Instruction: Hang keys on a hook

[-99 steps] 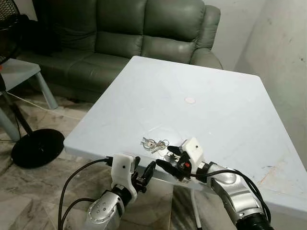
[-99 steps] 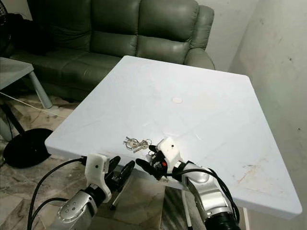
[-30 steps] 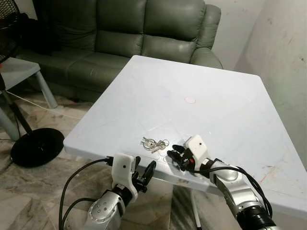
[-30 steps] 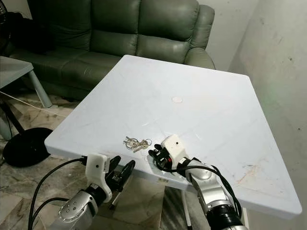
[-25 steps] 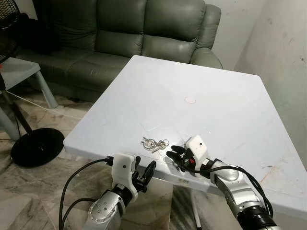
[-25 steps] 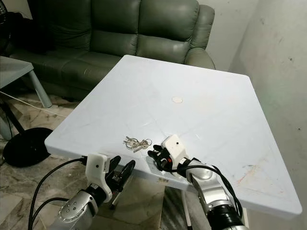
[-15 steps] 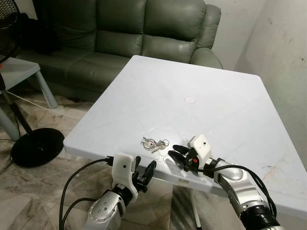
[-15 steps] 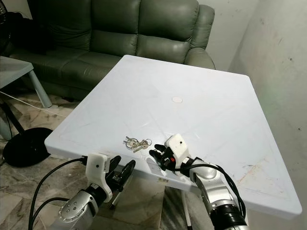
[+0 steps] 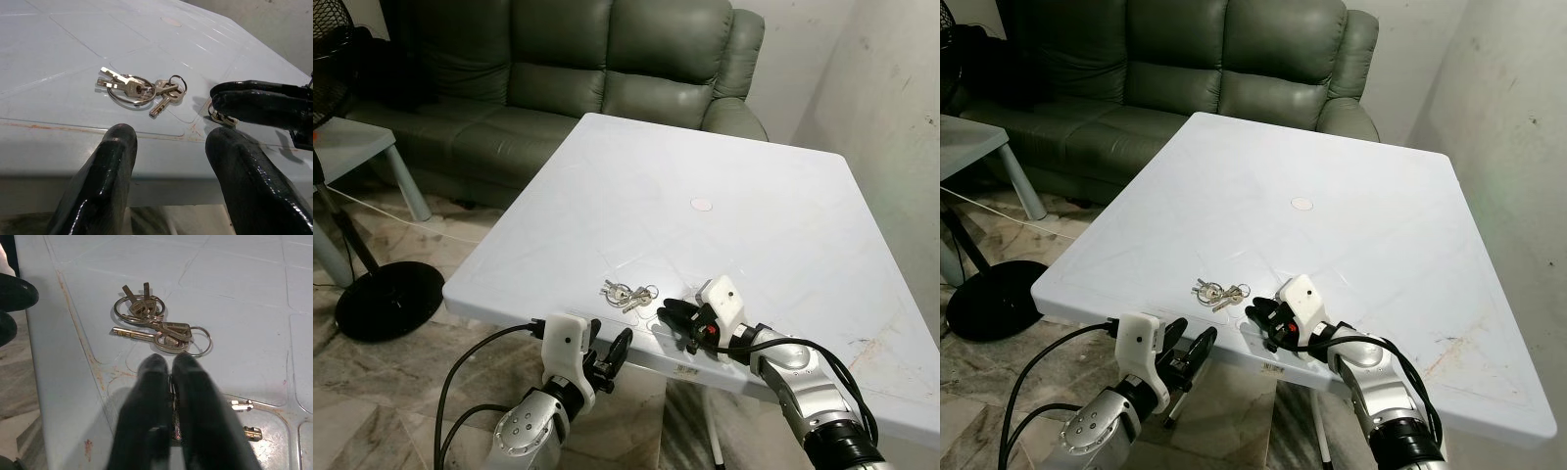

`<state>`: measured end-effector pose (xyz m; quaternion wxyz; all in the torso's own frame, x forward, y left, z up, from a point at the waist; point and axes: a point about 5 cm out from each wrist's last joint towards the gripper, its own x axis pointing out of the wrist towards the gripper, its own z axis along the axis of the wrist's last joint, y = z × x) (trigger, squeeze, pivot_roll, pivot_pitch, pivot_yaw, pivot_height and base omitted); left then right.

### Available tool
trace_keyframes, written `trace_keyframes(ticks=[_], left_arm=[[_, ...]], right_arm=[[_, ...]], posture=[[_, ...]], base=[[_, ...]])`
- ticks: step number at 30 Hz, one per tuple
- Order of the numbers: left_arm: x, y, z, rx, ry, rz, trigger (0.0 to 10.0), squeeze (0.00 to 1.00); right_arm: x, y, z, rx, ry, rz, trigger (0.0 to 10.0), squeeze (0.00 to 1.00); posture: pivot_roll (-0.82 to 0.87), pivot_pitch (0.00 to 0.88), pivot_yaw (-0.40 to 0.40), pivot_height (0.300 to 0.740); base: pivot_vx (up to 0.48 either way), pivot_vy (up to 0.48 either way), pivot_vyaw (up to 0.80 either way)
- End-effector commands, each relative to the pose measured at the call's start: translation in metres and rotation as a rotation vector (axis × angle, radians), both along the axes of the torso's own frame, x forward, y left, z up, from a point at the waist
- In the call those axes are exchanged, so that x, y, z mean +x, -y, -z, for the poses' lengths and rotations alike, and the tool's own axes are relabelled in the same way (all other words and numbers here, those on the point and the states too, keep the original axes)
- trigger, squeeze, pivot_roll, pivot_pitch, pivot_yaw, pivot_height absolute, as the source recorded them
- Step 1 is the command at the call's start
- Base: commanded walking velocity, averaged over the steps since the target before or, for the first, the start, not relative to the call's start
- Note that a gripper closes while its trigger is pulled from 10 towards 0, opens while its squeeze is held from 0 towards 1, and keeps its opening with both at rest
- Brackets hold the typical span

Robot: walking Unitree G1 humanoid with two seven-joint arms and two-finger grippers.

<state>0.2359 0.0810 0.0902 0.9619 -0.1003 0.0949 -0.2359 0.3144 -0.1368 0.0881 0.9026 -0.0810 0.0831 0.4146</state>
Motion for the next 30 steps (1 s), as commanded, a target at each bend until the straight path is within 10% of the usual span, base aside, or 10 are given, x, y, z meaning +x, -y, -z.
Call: trace_keyframes(ticks=[1, 7, 8, 11, 14, 15, 17, 19, 28, 30], left_arm=[[0.0012, 0.0045, -0.0063, -0.002, 0.023, 0.013, 10.0, 0.0], [0.0012, 0.0047, -0.0064, -0.001, 0.022, 0.013, 10.0, 0.0], [0.0012, 0.0047, -0.0063, -0.001, 0.022, 0.013, 10.0, 0.0], [0.0011, 0.0048, -0.0064, -0.001, 0.022, 0.013, 10.0, 0.0], [0.0011, 0.0048, -0.0064, -0.001, 0.022, 0.014, 10.0, 0.0], [0.0012, 0.0047, -0.0064, -0.001, 0.022, 0.013, 10.0, 0.0], [0.0012, 0.0047, -0.0064, -0.001, 0.022, 0.013, 10.0, 0.0], [0.001, 0.0048, -0.0062, -0.001, 0.021, 0.014, 10.0, 0.0], [0.0008, 0.005, -0.0064, -0.001, 0.023, 0.016, 10.0, 0.0], [0.0009, 0.005, -0.0063, -0.002, 0.022, 0.015, 10.0, 0.0]], right_arm=[[-0.001, 0.0057, 0.0023, -0.009, -0.004, 0.019, 0.0, 0.0], [-0.0021, 0.0051, 0.0046, -0.019, -0.009, 0.011, 4.3, 0.0], [-0.0019, 0.005, 0.0052, -0.027, -0.012, 0.011, 10.0, 0.0], [-0.0017, 0.0049, 0.0062, -0.028, -0.023, 0.014, 10.0, 0.0], [-0.0017, 0.005, 0.0063, 0.019, -0.058, 0.013, 10.0, 0.45], [-0.0005, 0.0057, 0.0057, -0.006, -0.04, 0.025, 10.0, 1.0], [0.0003, 0.0061, 0.006, -0.023, -0.034, 0.032, 10.0, 1.0], [0.0003, 0.0055, 0.0067, -0.032, -0.033, 0.024, 10.0, 0.0], [-0.0005, 0.0054, 0.0059, -0.02, -0.027, 0.02, 10.0, 0.0], [-0.0001, 0.0061, 0.0051, -0.002, -0.029, 0.03, 0.3, 0.0]], posture=[[0.07, 0.055, -0.074, 0.74], [0.07, 0.056, -0.073, 0.74], [0.07, 0.056, -0.073, 0.74], [0.07, 0.057, -0.074, 0.74], [0.07, 0.057, -0.074, 0.74], [0.07, 0.057, -0.074, 0.74], [0.07, 0.057, -0.074, 0.74], [0.07, 0.055, -0.073, 0.74], [0.07, 0.053, -0.073, 0.74], [0.07, 0.053, -0.073, 0.74]], base=[[0.0, 0.0, 0.0], [0.0, 0.0, 0.0], [0.0, 0.0, 0.0], [0.0, 0.0, 0.0], [0.0, 0.0, 0.0], [0.0, 0.0, 0.0], [0.0, 0.0, 0.0], [0.0, 0.0, 0.0], [0.0, 0.0, 0.0], [0.0, 0.0, 0.0]])
